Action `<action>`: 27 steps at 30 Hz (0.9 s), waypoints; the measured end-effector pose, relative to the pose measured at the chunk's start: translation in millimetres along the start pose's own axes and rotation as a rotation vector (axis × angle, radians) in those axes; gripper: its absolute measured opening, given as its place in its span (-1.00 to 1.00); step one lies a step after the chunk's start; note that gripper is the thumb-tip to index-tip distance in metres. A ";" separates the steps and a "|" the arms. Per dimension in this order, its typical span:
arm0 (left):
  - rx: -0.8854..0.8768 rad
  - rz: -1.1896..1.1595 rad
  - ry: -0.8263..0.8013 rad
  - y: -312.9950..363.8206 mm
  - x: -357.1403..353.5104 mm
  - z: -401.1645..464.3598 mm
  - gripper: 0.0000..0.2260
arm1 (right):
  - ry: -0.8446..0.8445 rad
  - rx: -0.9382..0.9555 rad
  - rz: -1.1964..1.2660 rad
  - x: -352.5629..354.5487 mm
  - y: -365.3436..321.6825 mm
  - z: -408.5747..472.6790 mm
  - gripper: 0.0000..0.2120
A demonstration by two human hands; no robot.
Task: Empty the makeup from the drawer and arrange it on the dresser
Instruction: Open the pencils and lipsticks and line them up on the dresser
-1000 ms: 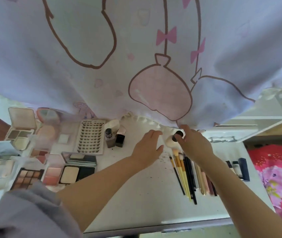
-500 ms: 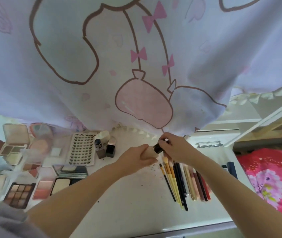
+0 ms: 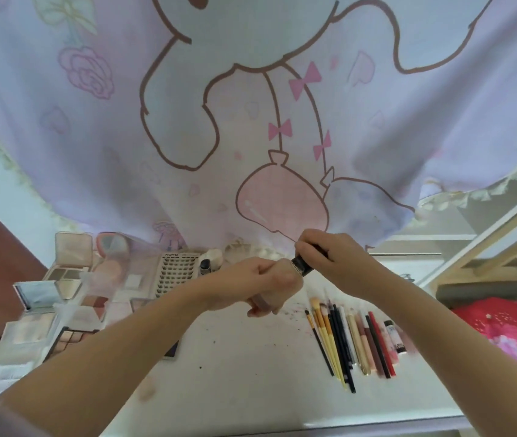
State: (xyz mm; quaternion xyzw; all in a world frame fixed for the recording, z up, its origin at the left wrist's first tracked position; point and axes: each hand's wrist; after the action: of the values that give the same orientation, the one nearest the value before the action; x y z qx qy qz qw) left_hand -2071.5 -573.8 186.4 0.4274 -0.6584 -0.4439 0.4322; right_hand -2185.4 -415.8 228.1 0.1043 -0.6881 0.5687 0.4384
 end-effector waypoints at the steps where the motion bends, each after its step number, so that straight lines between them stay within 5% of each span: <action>1: 0.009 0.055 0.038 0.2 2.2 -2.3 -0.66 | -0.047 -0.023 0.033 4.5 -1.6 0.2 -0.83; 6: 0.029 0.228 0.169 -3.9 11.9 -11.1 -0.70 | -0.285 -0.274 0.208 20.0 -2.4 6.3 -0.57; 9: 0.025 0.250 0.187 -6.8 12.7 -14.5 -0.68 | -0.314 -0.161 0.254 26.1 0.1 5.9 -0.87; 14: 0.049 0.337 0.217 -10.8 8.4 -13.2 -0.68 | -0.383 -0.285 0.208 19.9 -6.3 7.6 -0.66; 19: 0.094 0.379 0.213 -14.4 5.9 -14.0 -0.71 | -0.386 -0.226 0.203 16.8 1.1 7.4 -0.94; 24: 0.089 0.386 0.213 -16.6 5.4 -14.7 -0.79 | -0.433 -0.337 0.143 10.2 -2.4 10.1 -0.59; 27: 0.076 0.366 0.214 -17.1 5.8 -15.2 -0.79 | -0.429 -0.246 0.106 10.8 4.5 11.4 -0.84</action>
State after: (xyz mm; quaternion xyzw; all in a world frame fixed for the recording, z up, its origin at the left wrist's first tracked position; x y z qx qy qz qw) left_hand -2055.6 -586.6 174.8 0.3613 -0.6919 -0.2848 0.5564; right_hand -2200.1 -420.4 233.2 0.1322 -0.8340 0.4676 0.2613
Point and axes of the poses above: each hand's wrist, its own z-axis towards the middle knuckle, its own x-axis out of the back of the hand, y = z × x, and after that the axes turned 10 degrees about z, right-handed
